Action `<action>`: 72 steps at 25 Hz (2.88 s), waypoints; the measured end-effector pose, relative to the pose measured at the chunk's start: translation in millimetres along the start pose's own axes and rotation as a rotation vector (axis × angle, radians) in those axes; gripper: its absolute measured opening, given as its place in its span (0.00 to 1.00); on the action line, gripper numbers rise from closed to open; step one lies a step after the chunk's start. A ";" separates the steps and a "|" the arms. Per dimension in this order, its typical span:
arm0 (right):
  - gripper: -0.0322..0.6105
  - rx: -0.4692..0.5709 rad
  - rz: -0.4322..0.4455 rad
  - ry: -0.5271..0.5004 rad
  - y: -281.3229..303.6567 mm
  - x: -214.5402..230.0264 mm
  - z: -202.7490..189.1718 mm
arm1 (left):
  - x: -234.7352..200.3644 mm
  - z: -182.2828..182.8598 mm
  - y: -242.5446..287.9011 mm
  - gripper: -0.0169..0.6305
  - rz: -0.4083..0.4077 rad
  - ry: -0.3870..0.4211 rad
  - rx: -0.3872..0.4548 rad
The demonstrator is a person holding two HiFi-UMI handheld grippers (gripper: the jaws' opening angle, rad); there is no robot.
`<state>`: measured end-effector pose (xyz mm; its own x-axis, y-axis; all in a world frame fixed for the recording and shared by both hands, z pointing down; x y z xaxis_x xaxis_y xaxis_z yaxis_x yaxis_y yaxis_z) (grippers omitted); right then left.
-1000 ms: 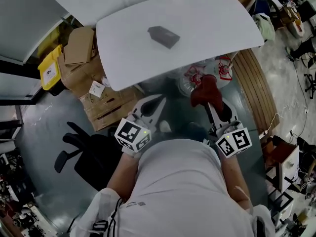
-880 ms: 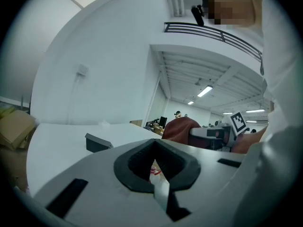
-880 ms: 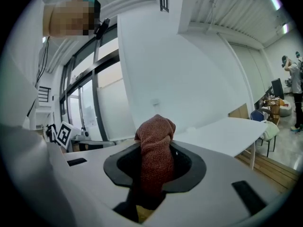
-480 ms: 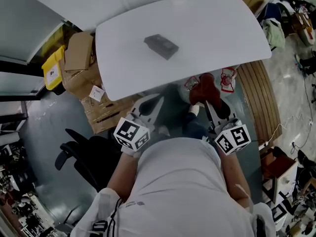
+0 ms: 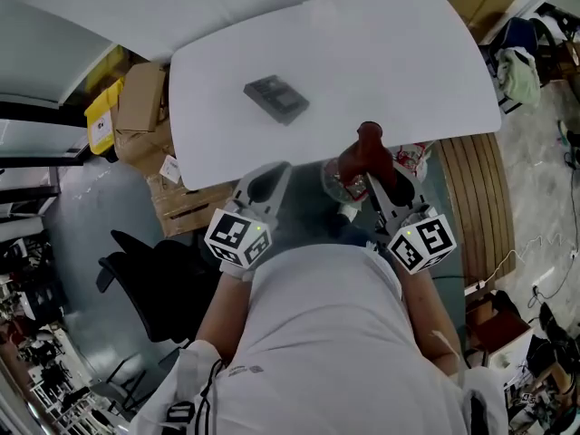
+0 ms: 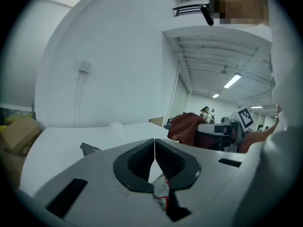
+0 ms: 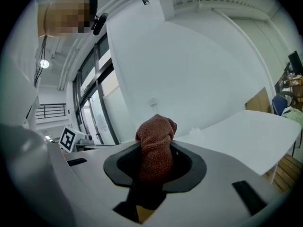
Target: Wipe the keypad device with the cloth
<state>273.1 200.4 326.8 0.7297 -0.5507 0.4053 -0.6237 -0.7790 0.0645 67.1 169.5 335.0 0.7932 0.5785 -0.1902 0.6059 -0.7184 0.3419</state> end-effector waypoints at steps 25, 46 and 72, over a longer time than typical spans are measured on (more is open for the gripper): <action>0.21 -0.129 0.084 0.019 76.2 36.7 -0.2 | -64.9 -11.6 46.8 0.05 0.074 -0.022 -0.065; 0.21 -0.515 0.145 0.030 231.0 61.7 -80.2 | -167.2 -71.9 125.7 0.21 -0.099 -0.039 -0.253; 0.22 -0.590 0.087 0.252 289.1 81.4 -152.9 | -202.0 -96.1 160.3 0.10 -0.229 -0.081 -0.298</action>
<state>109.3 -23.8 517.9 0.6262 -0.4615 0.6284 -0.7791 -0.3992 0.4833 -1.9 -25.4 516.6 0.6489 0.6698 -0.3610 0.7331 -0.4233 0.5323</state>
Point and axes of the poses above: the fingertips, and each gripper's own axes: y forward along the fingers, x to its right, z out of its top, the point moved 4 cm from there along -y, backward along the fingers, and after that the axes turned 9 degrees about z, right-handed, at the moved point
